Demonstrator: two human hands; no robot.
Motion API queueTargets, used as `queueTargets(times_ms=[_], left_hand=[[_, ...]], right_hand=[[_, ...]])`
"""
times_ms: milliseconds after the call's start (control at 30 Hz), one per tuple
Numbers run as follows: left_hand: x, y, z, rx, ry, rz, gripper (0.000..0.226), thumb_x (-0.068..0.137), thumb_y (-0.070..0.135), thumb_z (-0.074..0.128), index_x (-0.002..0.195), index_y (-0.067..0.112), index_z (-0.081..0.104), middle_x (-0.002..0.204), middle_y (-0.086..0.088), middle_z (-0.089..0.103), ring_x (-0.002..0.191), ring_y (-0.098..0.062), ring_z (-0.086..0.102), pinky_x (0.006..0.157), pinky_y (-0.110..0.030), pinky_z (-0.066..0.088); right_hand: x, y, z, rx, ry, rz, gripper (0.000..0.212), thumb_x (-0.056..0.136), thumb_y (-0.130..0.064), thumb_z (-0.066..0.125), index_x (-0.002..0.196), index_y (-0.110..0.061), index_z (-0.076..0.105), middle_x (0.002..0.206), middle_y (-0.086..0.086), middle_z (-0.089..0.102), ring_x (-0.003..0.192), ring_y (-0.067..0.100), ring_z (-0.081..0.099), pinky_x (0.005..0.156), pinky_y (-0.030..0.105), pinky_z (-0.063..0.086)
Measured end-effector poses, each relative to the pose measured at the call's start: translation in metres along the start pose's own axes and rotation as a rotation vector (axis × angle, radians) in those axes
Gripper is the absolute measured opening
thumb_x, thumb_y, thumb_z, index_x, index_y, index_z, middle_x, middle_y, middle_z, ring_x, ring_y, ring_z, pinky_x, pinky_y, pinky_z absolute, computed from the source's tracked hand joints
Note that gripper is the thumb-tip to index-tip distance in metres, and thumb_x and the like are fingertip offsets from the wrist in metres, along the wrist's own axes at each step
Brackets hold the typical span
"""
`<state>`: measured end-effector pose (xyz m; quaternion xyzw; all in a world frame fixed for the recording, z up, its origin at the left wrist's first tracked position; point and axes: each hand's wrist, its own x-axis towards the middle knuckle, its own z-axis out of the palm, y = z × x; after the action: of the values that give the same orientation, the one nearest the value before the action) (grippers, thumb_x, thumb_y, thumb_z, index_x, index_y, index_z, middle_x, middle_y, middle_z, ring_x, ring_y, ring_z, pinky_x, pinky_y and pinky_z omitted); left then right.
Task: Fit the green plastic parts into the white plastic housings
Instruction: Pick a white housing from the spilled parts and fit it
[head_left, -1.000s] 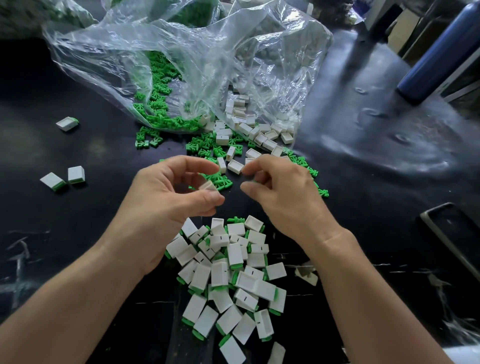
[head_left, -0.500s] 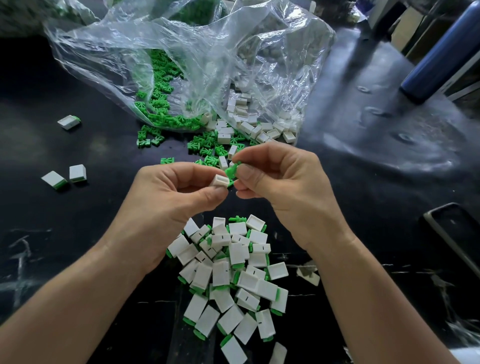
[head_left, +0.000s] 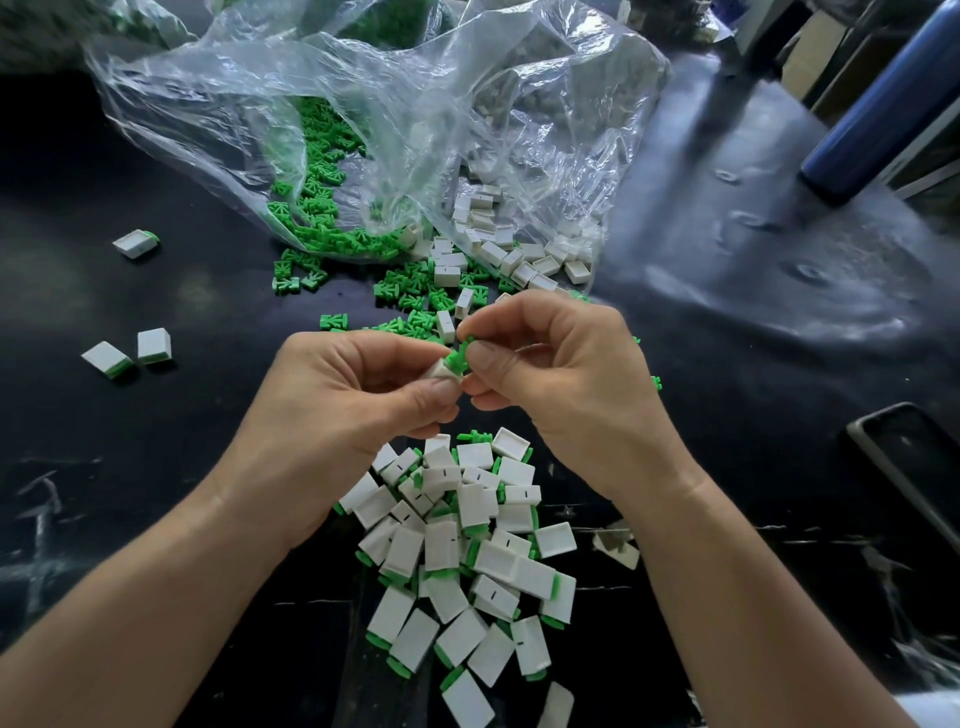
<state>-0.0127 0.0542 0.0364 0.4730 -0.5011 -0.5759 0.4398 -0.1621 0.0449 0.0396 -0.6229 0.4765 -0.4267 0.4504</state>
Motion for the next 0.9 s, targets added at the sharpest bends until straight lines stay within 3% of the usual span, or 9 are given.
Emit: queueTargets(times_ms=[167, 267, 467, 767, 900], left_hand=[[-0.0002, -0.0006, 0.0006, 0.051, 0.002, 0.012, 0.021, 0.057, 0.018, 0.068, 0.075, 0.025, 0.074, 0.064, -0.007, 0.071, 0.057, -0.013, 0.067, 0.054, -0.019, 0.054], [-0.0007, -0.0014, 0.0006, 0.061, 0.007, 0.02, 0.02, 0.058, 0.018, 0.068, 0.075, 0.026, 0.073, 0.063, -0.006, 0.071, 0.056, -0.013, 0.067, 0.053, -0.018, 0.053], [-0.0006, -0.005, -0.0012, 0.188, -0.021, 0.081, 0.02, 0.072, 0.002, 0.069, 0.069, 0.02, 0.074, 0.066, -0.013, 0.07, 0.055, -0.017, 0.065, 0.052, -0.02, 0.053], [-0.0029, -0.0053, 0.0004, 0.41, 0.001, 0.184, 0.024, 0.074, 0.001, 0.07, 0.073, 0.025, 0.071, 0.064, -0.001, 0.07, 0.05, -0.008, 0.063, 0.049, -0.015, 0.05], [-0.0045, -0.0036, -0.0005, 0.439, -0.032, 0.176, 0.026, 0.073, 0.0, 0.07, 0.071, 0.026, 0.07, 0.063, 0.002, 0.068, 0.048, -0.003, 0.061, 0.048, -0.009, 0.047]], right_hand=[[0.0002, 0.0016, 0.0004, -0.081, -0.002, -0.01, 0.027, 0.08, -0.002, 0.067, 0.073, -0.027, 0.062, 0.072, 0.001, 0.067, 0.065, 0.019, 0.067, 0.062, 0.032, 0.058], [0.0003, 0.0021, -0.0003, -0.087, -0.012, -0.006, 0.029, 0.08, -0.001, 0.067, 0.071, -0.028, 0.062, 0.071, 0.002, 0.067, 0.064, 0.019, 0.067, 0.061, 0.031, 0.058], [0.0002, 0.003, -0.0015, -0.172, -0.044, -0.018, 0.032, 0.08, -0.001, 0.066, 0.069, -0.03, 0.06, 0.07, 0.001, 0.065, 0.067, 0.022, 0.065, 0.066, 0.043, 0.056], [0.0006, 0.0022, -0.0025, -0.283, -0.08, -0.052, 0.037, 0.079, 0.001, 0.067, 0.066, -0.033, 0.056, 0.07, -0.002, 0.064, 0.066, 0.017, 0.064, 0.066, 0.041, 0.056], [-0.0004, 0.0032, -0.0036, -0.325, -0.102, -0.088, 0.021, 0.077, 0.001, 0.068, 0.071, -0.019, 0.065, 0.066, -0.007, 0.062, 0.063, 0.014, 0.063, 0.063, 0.038, 0.056]])
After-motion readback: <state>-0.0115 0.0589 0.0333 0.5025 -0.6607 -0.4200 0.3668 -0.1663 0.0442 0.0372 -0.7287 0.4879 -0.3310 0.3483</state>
